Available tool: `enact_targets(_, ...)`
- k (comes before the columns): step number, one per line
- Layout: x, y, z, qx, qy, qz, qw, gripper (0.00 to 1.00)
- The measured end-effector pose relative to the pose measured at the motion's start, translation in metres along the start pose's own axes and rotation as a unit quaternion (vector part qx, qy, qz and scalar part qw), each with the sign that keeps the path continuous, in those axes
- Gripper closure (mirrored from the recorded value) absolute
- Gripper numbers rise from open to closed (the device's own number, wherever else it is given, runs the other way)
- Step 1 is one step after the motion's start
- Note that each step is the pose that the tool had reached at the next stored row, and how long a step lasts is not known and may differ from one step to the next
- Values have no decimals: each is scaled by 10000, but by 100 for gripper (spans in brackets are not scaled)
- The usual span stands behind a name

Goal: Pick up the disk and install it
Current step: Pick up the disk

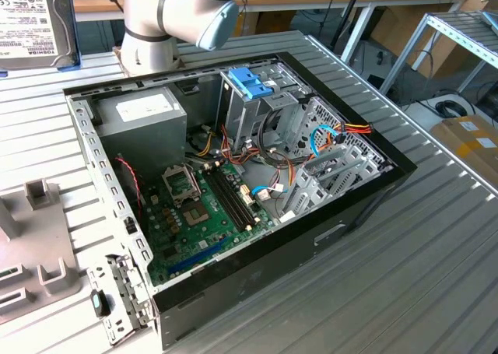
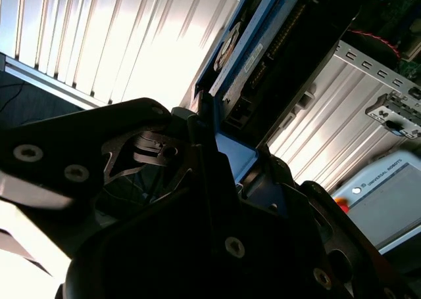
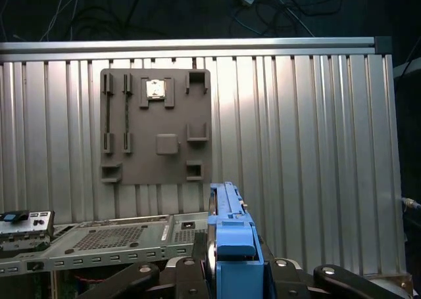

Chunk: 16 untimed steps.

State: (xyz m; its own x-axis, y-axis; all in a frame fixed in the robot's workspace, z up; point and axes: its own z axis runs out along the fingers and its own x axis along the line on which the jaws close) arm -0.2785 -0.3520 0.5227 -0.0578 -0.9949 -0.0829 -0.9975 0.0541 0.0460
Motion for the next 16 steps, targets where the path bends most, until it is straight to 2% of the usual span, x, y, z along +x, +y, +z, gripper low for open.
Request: enact_targets(16,10,-133,-2,0,0,0,10000,63)
